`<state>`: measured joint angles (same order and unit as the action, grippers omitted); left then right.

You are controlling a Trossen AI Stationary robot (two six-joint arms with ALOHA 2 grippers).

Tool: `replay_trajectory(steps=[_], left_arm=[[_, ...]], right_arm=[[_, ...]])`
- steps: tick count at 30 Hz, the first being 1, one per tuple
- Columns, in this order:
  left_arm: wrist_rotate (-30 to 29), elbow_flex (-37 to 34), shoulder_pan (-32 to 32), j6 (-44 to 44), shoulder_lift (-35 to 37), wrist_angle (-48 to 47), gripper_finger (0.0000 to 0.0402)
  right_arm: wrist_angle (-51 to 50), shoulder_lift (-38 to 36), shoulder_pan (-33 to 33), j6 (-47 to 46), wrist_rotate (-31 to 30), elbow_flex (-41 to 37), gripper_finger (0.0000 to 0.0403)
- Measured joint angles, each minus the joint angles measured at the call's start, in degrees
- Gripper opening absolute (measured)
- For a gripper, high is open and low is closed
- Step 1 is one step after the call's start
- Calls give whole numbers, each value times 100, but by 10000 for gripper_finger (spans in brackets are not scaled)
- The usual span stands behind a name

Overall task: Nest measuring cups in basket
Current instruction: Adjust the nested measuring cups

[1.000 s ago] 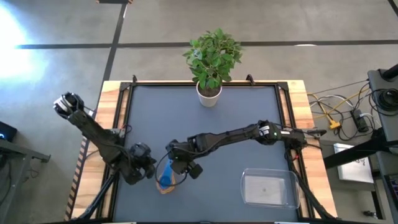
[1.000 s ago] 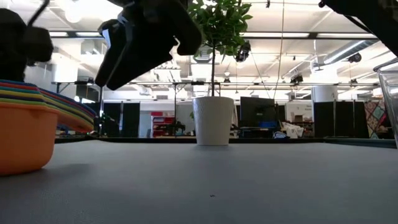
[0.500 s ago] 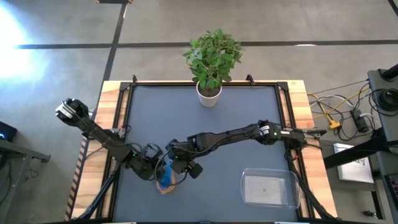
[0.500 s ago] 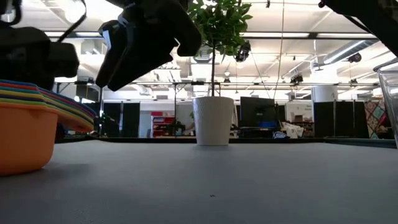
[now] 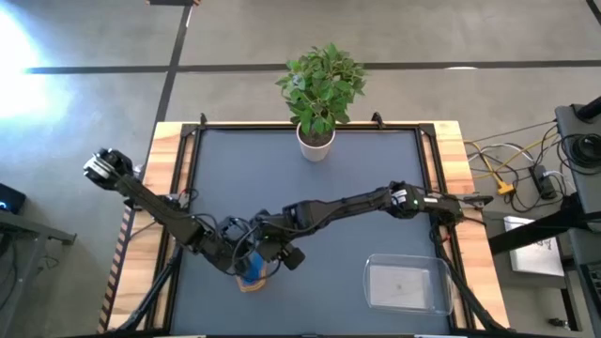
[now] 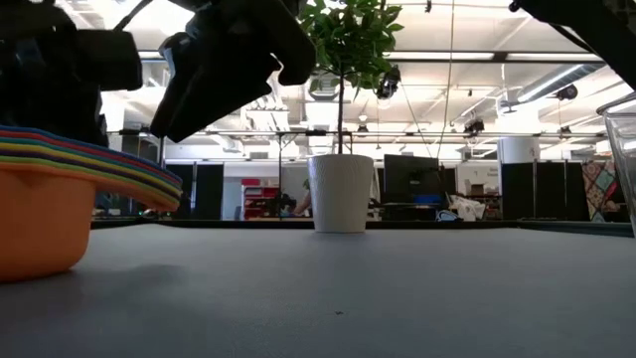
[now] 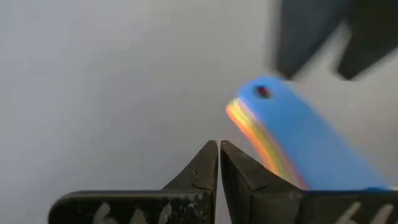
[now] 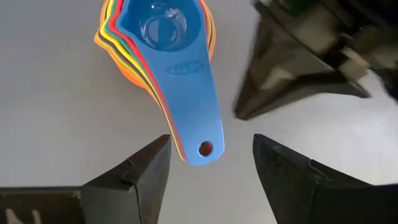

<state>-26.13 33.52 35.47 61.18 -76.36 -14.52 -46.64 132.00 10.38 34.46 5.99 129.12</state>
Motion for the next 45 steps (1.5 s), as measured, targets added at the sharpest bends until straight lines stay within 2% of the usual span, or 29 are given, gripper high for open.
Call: replay_trajectory(steps=[7,11,20,34,45], left_arm=[[-1055,-381,339,281,879,-353,1],[-1357,-565,375,275,1298,-287,1],[-1996,-767,401,-532,2010,-264,1],[-1974,-1688,414,-832,2556,1103,1],[-1974,-1749,414,-837,2558,1369,1]], right_arm=[[431,17,179,-333,62,-36,262],[522,24,164,-487,47,-66,293],[965,26,108,-515,56,-289,338],[1231,208,19,-384,310,-396,341],[1318,314,-69,-356,508,-398,341]])
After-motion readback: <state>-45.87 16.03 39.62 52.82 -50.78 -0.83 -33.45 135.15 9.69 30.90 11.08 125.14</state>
